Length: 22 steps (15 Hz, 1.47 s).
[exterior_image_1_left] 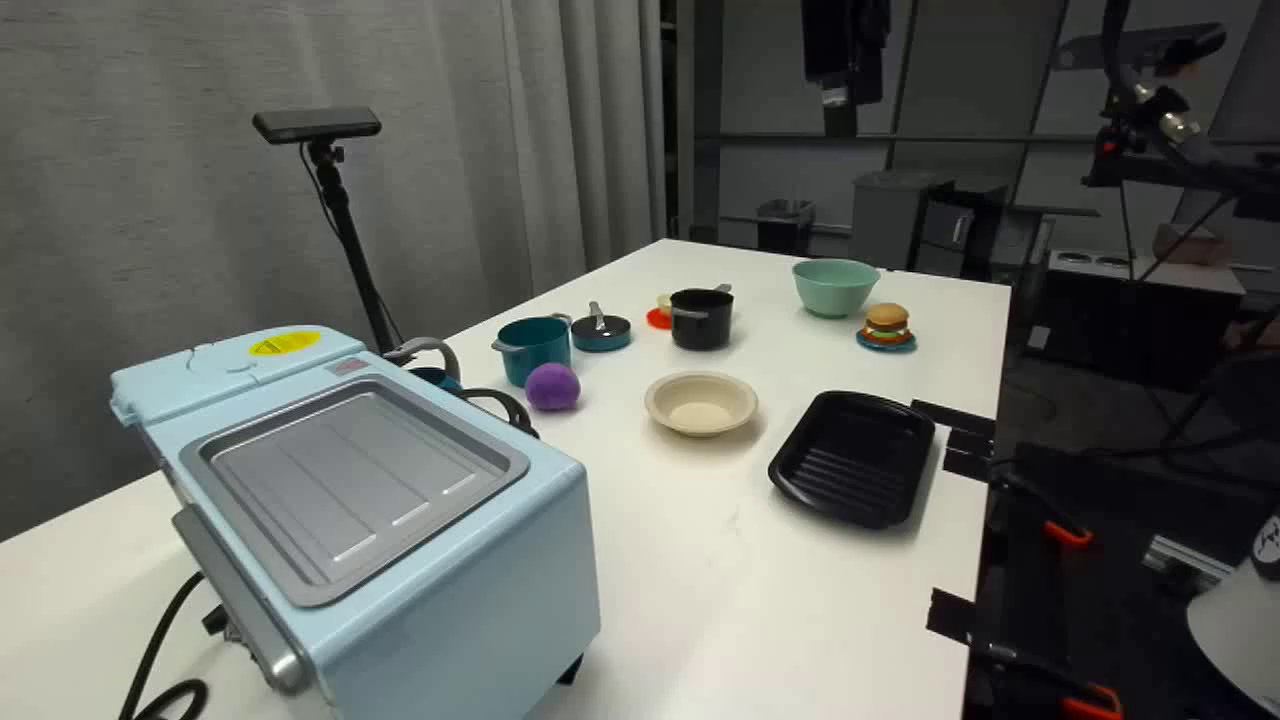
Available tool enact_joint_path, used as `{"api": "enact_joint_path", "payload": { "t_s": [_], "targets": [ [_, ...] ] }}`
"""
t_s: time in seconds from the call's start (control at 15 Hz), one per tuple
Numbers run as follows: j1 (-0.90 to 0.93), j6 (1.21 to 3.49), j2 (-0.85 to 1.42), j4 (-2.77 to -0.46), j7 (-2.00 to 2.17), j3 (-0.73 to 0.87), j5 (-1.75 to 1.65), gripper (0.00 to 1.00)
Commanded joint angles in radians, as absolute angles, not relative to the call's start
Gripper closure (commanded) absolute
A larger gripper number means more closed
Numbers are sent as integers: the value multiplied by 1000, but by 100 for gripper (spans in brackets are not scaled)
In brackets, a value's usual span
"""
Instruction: Put the purple object inside the bowl
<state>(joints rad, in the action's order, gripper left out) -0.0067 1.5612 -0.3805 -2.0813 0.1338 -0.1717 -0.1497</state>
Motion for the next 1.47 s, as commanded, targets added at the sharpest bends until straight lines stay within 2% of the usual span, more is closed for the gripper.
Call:
{"api": "enact_joint_path", "payload": {
  "t_s": [0.0,0.8,1.4],
  "targets": [
    [20,1558,-377,-2079,141,-151,-157,0],
    [15,1550,-347,-2052,146,-146,-150,0],
    [11,1613,17,-1761,154,-118,-153,0]
  ]
}}
